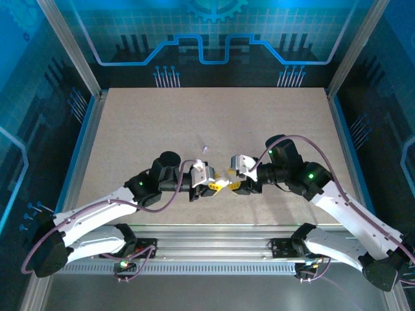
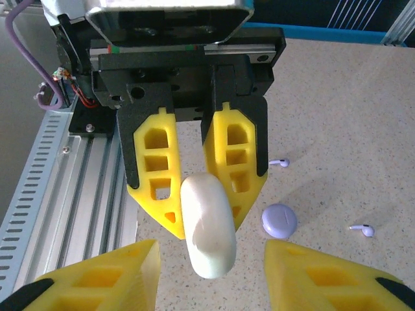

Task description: Insert the wireless bluetooth earbuds into the charging case

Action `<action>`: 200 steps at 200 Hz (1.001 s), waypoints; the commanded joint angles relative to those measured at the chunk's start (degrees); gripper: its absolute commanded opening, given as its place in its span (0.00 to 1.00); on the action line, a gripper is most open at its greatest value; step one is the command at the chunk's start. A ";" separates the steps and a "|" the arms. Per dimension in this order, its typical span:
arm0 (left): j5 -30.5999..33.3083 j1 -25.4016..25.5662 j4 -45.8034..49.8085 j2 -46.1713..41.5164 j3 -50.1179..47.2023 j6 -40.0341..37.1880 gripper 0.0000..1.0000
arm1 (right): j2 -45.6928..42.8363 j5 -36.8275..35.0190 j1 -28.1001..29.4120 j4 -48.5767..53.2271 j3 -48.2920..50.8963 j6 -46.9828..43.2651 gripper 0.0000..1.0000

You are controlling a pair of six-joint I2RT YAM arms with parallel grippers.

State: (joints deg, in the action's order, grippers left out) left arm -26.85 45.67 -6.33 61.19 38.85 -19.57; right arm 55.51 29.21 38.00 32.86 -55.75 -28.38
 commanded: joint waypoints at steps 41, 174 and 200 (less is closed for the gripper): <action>-1.47 0.70 -2.40 -0.80 -0.16 0.80 0.19 | 2.23 2.77 -0.38 -1.69 -0.48 0.65 0.46; -2.51 0.74 -2.60 -0.10 -0.35 1.45 0.19 | 1.93 0.37 -2.64 -4.35 -1.07 1.29 0.44; -2.49 0.83 -2.46 -0.53 -0.44 1.64 0.19 | 2.01 0.65 -4.07 -4.77 -1.54 2.25 0.44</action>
State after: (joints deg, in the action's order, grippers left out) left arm -27.05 45.91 -8.91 61.19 38.85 -17.96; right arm 58.35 30.65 35.99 30.79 -55.72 -27.73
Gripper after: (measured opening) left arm 0.230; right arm 0.440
